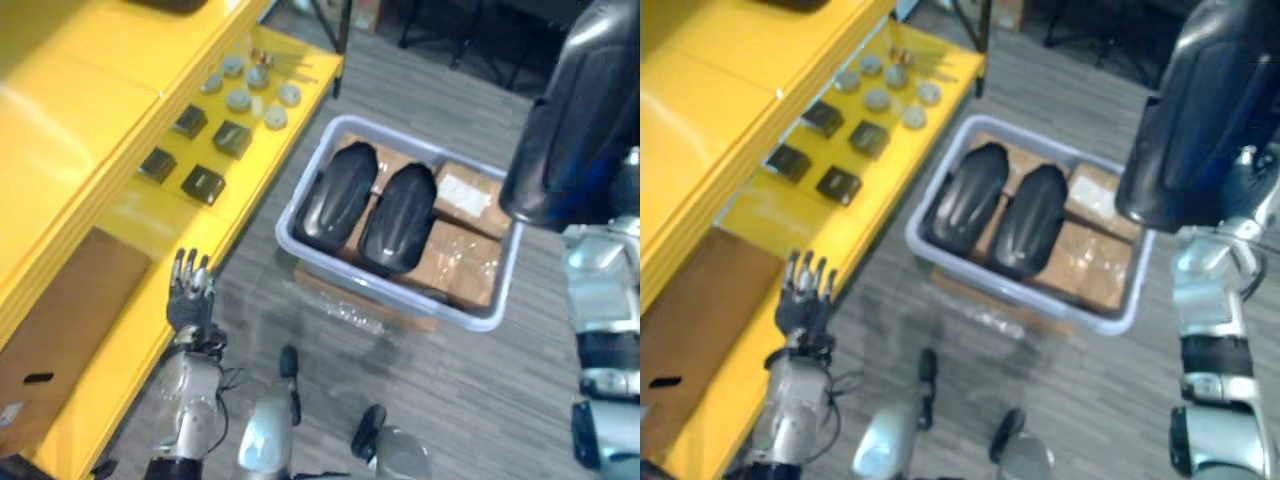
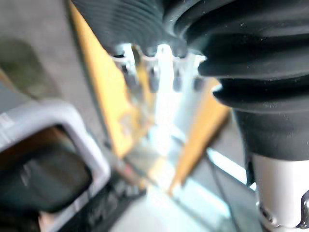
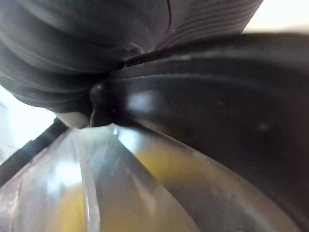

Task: Walk over and take plastic housings, then place them on the shelf

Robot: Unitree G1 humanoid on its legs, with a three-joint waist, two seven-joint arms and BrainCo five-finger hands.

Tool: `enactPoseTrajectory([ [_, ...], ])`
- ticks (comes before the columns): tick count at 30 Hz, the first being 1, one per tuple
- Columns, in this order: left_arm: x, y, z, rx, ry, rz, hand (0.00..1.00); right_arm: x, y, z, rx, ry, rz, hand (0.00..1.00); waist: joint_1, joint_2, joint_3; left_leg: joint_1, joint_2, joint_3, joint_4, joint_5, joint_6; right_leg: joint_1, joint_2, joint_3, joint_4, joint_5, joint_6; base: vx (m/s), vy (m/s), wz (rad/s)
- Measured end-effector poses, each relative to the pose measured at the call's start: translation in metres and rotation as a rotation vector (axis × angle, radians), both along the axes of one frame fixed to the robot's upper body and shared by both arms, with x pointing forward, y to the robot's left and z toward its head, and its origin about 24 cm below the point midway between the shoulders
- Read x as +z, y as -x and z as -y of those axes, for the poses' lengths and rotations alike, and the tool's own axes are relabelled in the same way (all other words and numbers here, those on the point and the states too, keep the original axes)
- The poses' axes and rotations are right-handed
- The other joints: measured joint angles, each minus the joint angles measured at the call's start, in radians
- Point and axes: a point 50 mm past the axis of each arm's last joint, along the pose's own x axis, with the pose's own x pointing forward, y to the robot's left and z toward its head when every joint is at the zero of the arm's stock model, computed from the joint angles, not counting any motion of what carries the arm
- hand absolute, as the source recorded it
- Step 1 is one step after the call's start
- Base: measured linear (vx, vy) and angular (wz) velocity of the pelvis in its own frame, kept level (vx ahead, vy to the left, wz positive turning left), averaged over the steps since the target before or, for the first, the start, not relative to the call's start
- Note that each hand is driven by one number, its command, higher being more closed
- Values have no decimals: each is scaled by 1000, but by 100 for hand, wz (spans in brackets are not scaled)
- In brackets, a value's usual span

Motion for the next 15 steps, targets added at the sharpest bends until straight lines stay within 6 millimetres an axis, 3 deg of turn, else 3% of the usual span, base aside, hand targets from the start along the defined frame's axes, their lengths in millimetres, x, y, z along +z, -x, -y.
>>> enactPoseTrajectory([
  [5,40,-17,37,-161,-41,153,0,3,-4,-33,134,117,76,100,-25,-6,-80,118,-7,24,-111,36,-4,64,3,8,-32,19,2,93,-21,-15],
  [8,50,-25,57,-246,-72,164,0,10,-3,-61,256,200,141,100,-41,-3,-99,148,-6,48,-111,36,-5,82,2,30,-32,21,1,15,-15,-19],
  [11,51,-28,77,-375,-34,130,0,14,-1,-82,357,245,190,100,-46,2,-113,159,-2,64,-112,40,-10,80,4,51,-32,21,1,-37,-6,-16],
  [15,36,-29,98,-494,6,32,0,8,-2,-101,454,264,184,100,-64,21,-130,163,-1,64,-114,46,-7,80,5,59,-32,21,1,-77,16,-7],
])
